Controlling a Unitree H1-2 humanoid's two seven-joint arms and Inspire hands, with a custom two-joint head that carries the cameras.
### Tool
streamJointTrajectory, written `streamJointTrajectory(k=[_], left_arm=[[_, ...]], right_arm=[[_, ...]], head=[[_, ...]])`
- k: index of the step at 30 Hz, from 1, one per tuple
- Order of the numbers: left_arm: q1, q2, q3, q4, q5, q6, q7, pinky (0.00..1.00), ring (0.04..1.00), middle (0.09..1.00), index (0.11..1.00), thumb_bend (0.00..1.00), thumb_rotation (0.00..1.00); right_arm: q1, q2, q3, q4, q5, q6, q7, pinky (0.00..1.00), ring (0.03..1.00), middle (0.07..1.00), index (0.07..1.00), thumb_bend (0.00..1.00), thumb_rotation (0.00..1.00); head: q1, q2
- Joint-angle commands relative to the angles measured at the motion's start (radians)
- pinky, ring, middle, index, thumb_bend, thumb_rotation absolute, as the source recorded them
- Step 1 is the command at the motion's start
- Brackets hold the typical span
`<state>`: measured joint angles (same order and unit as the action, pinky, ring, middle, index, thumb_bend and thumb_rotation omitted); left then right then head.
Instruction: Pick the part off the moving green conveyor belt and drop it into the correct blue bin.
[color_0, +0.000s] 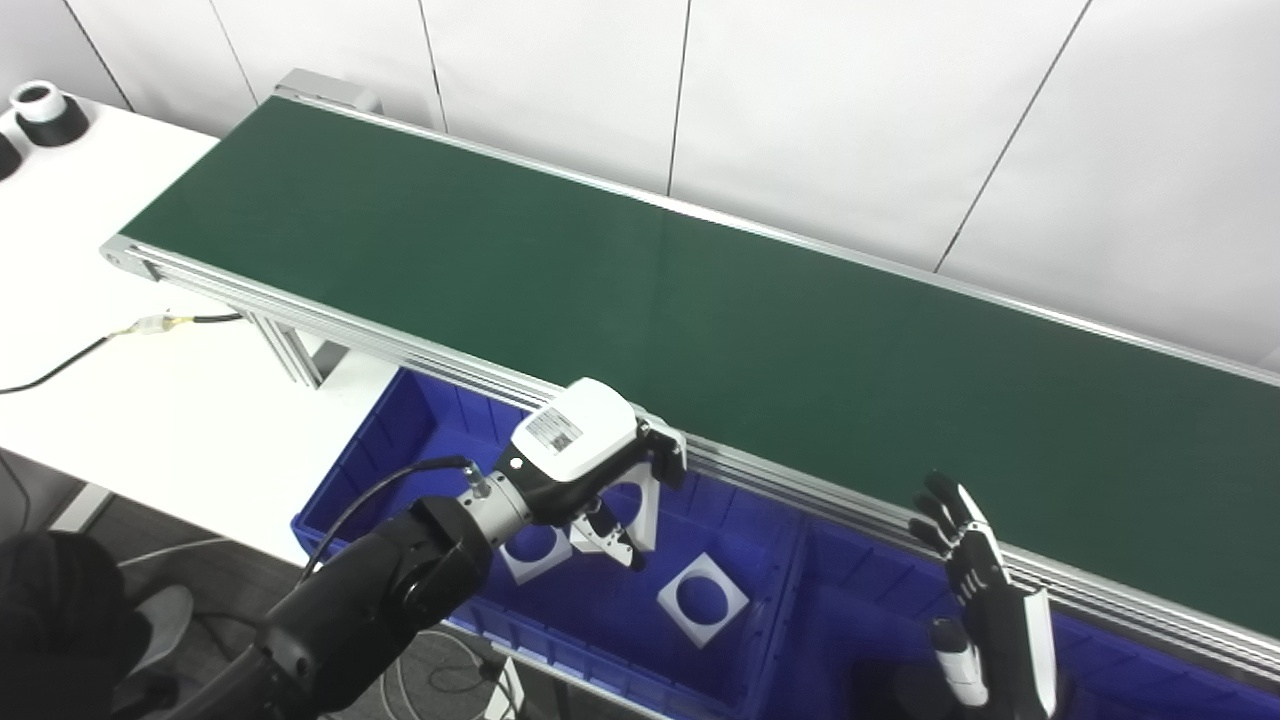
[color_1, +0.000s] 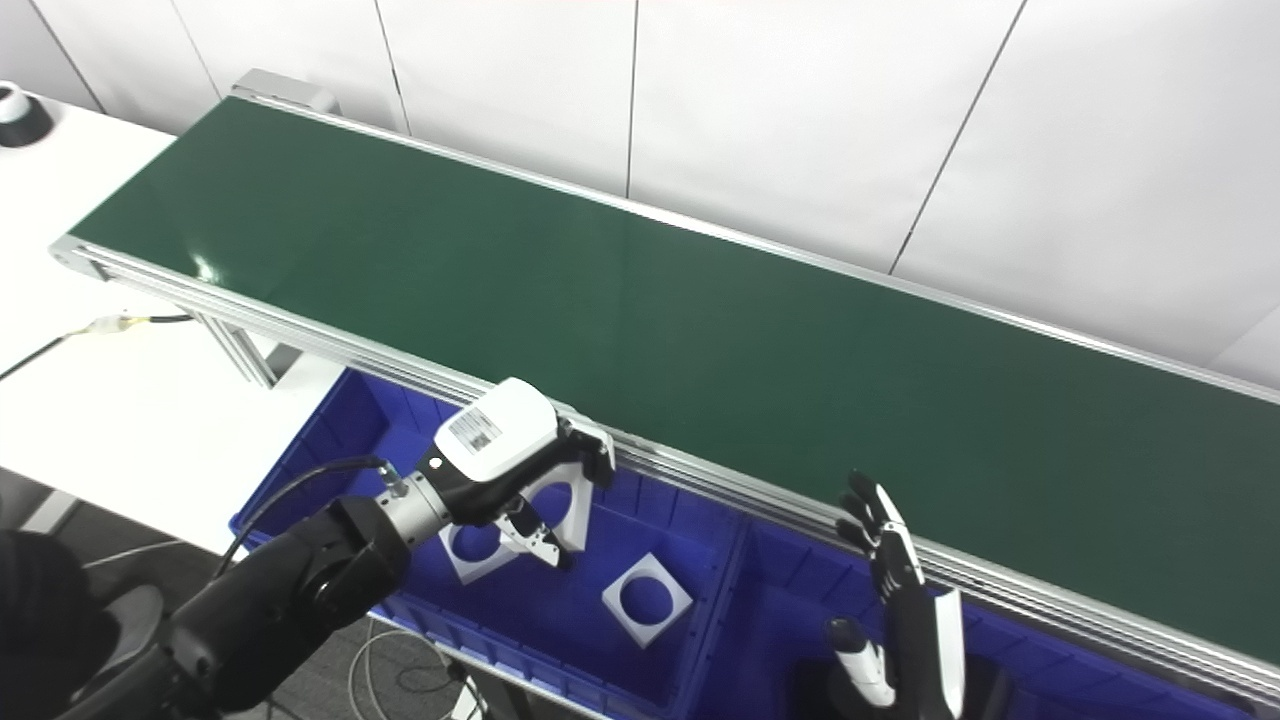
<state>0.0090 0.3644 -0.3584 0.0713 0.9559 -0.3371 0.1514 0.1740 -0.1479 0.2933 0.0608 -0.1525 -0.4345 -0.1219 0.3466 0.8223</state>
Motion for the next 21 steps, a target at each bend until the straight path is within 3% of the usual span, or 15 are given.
streamJointTrajectory(k=[1, 10, 21], left_arm=[[-0.035, -0.004, -0.007, 0.035, 0.019, -0.021, 0.066, 0.42, 0.448, 0.485, 0.484, 0.52, 0.0], [-0.08, -0.019, -0.049, 0.164, 0.073, 0.004, 0.136, 0.42, 0.442, 0.467, 0.501, 0.52, 0.0], [-0.075, -0.013, -0.08, 0.157, 0.053, 0.033, 0.085, 0.41, 0.456, 0.494, 0.479, 0.52, 0.0]], right_arm=[[-0.018, 0.003, -0.004, -0.031, -0.008, -0.035, 0.003, 0.78, 0.867, 0.905, 0.889, 0.83, 0.95], [-0.018, 0.004, -0.002, -0.038, -0.006, -0.035, 0.016, 0.79, 0.869, 0.907, 0.891, 0.85, 0.95], [-0.013, 0.013, -0.014, -0.037, -0.003, -0.035, 0.03, 0.79, 0.867, 0.909, 0.892, 0.86, 0.95]], head=[[0.0, -0.003], [-0.011, 0.004], [-0.014, 0.009]])
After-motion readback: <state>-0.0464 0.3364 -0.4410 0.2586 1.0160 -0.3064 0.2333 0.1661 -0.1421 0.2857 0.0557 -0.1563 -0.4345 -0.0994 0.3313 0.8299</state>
